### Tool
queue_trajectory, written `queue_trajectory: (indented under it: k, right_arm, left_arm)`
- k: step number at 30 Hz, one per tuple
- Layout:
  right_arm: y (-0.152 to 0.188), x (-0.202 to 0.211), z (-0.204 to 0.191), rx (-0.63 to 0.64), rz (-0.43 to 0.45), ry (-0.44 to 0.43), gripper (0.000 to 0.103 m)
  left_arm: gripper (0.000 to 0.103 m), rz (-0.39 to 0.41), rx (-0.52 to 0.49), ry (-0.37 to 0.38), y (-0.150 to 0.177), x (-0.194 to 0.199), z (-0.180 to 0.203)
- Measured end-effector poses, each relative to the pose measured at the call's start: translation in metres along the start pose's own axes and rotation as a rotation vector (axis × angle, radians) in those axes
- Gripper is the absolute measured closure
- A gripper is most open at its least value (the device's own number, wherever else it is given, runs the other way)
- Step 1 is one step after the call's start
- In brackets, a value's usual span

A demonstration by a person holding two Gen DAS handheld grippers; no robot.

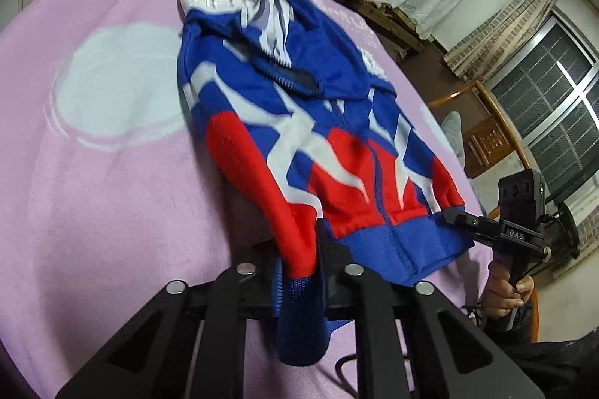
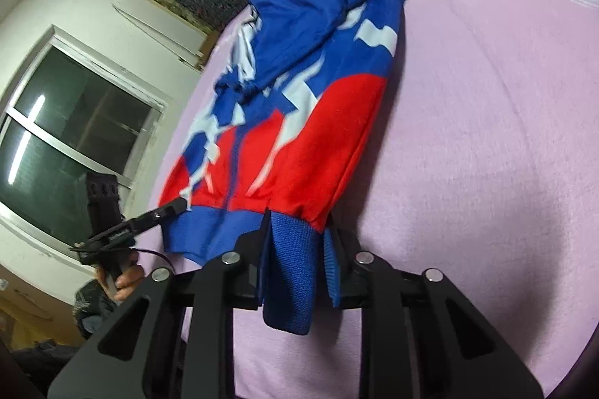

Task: Fold large clothes
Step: 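Lift the hem with both grippers and fold it toward the collar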

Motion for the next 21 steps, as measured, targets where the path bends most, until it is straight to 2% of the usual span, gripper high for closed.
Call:
queue_trajectory:
  k: [3, 8, 14, 21]
  right_arm:
    - [-0.013, 0.009, -0.007, -0.016, 0.032, -0.055, 0.080]
    - [-0.044, 0.015, -0.026, 0.017, 0.083, -0.087, 0.081]
    - [-0.103, 0.012, -0.052, 0.046, 0.164, -0.118, 0.081]
    - [-0.174, -0.010, -0.055, 0.010, 0.229, -0.128, 0.082]
  left_arm:
    - [0.090, 0.038, -0.020, 0.000, -0.016, 0.007, 0.007]
    - [0.090, 0.117, -0.075, -0.002, -0.058, 0.013, 0.026]
    - [0.090, 0.192, -0.116, -0.021, -0.110, 0.011, 0.042]
    - [0.090, 0.242, -0.133, -0.051, -0.161, -0.009, 0.039]
Point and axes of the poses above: each gripper's, at about its wrist camera, not at the fingertips, and x roughly against the way its jaws point, z to its right, y to its underside, the point moved 4 cm from there along -x, roughly the way its jaws point, and after that the axes turned 13 degrees about z, right-handed, at the moved point
